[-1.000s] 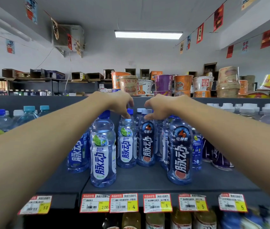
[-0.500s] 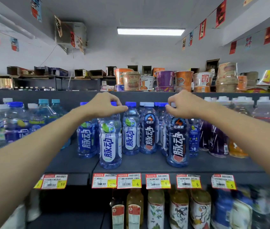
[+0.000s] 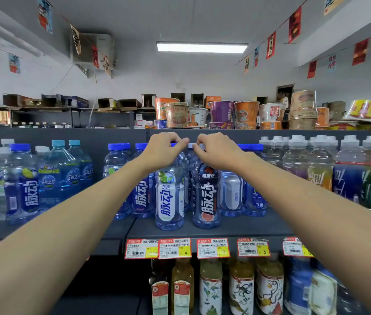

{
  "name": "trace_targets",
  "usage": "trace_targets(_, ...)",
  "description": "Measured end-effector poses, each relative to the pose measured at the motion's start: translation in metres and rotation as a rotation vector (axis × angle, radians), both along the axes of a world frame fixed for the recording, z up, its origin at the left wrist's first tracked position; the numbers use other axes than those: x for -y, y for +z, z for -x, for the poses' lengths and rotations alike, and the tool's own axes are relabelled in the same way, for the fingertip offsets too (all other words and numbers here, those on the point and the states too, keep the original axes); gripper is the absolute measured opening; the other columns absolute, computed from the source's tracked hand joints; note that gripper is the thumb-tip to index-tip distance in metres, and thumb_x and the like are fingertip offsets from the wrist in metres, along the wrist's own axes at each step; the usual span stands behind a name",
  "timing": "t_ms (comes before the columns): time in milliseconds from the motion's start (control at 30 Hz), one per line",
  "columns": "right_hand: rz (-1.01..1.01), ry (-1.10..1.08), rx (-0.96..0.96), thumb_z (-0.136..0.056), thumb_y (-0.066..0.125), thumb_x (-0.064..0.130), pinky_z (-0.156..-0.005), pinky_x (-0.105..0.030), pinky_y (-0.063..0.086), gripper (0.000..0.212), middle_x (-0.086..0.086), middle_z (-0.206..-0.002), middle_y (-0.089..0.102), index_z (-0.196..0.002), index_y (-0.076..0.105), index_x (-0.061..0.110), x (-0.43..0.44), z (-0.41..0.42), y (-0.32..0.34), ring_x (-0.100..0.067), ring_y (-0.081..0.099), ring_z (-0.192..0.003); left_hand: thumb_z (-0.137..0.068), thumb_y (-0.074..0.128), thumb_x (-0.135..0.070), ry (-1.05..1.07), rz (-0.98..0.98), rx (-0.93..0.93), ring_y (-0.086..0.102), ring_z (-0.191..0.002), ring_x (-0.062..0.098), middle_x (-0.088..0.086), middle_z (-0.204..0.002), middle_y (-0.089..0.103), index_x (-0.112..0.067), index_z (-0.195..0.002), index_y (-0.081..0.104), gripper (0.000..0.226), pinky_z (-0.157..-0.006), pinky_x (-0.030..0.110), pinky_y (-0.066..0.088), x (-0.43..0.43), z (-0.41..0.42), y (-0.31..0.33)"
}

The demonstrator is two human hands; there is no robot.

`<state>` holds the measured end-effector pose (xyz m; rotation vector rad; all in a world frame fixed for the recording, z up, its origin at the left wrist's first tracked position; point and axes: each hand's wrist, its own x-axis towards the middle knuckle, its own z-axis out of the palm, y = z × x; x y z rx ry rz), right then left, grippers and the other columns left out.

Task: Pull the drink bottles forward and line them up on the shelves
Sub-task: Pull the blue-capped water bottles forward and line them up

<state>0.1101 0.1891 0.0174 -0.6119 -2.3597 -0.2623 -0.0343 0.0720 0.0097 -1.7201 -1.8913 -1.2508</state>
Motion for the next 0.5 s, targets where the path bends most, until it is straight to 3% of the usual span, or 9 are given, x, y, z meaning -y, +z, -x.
trace_targets(67, 0.04, 0.046, 0.002, -0.102, 0.043, 0.05, -0.072, -0.038, 0.04, 0.038, -0.005, -0.098, 0.062, -0.117, 0.05, 0.016, -0.001, -0.004, -0.003, -0.025, 0.057, -0.089, -0.1, 0.048, -0.052, 0.0, 0.064, -0.072, 0.057, -0.085, 0.011, -0.004, -0.093, 0.062, -0.02, -0.092, 0.061, 0.035, -0.076, 0.029, 0.041, 0.001, 0.0, 0.003)
trace_targets(133, 0.081, 0.122, 0.072, -0.092, 0.055, 0.063, -0.077, -0.037, 0.044, 0.061, -0.007, -0.117, 0.061, -0.132, 0.04, 0.019, -0.006, -0.017, -0.009, -0.021, 0.057, -0.096, -0.091, 0.054, -0.063, 0.025, 0.164, -0.211, 0.053, -0.107, 0.014, -0.002, -0.117, 0.055, -0.021, -0.115, 0.056, 0.049, -0.091, 0.033, 0.043, 0.008, 0.011, 0.006)
trace_targets(200, 0.095, 0.142, 0.175, -0.073, 0.069, 0.075, -0.09, -0.042, 0.051, 0.099, -0.008, -0.14, 0.049, -0.146, 0.021, 0.03, -0.008, -0.031, -0.018, -0.024, 0.058, -0.113, -0.067, 0.068, -0.079, 0.045, 0.274, -0.33, 0.041, -0.127, 0.014, -0.002, -0.14, 0.04, -0.022, -0.142, 0.038, 0.099, -0.107, 0.037, 0.036, 0.02, 0.022, 0.004)
trace_targets(267, 0.111, 0.135, 0.217, -0.059, 0.079, 0.077, -0.103, -0.048, 0.048, 0.122, -0.008, -0.156, 0.035, -0.15, 0.006, 0.042, -0.008, -0.04, -0.024, -0.029, 0.053, -0.128, -0.047, 0.081, -0.078, 0.036, 0.354, -0.369, 0.03, -0.139, 0.018, -0.001, -0.154, 0.027, -0.025, -0.152, 0.019, 0.133, -0.115, 0.041, 0.031, 0.027, 0.028, -0.003)
trace_targets(367, 0.118, 0.135, 0.198, -0.053, 0.086, 0.073, -0.102, -0.047, 0.049, 0.131, -0.005, -0.158, 0.033, -0.15, 0.004, 0.041, -0.01, -0.036, -0.024, -0.029, 0.054, -0.129, -0.044, 0.09, -0.067, 0.009, 0.34, -0.363, 0.026, -0.144, 0.021, -0.001, -0.158, 0.019, -0.025, -0.154, 0.012, 0.141, -0.117, 0.038, 0.028, 0.024, 0.032, -0.015)
trace_targets(500, 0.113, 0.126, 0.176, -0.051, 0.087, 0.072, -0.097, -0.048, 0.052, 0.128, -0.004, -0.153, 0.039, -0.148, 0.009, 0.041, -0.008, -0.029, -0.025, -0.03, 0.058, -0.123, -0.043, 0.09, -0.068, 0.025, 0.302, -0.376, 0.028, -0.143, 0.023, -0.001, -0.157, 0.023, -0.024, -0.153, 0.015, 0.14, -0.116, 0.04, 0.029, 0.02, 0.031, -0.016)
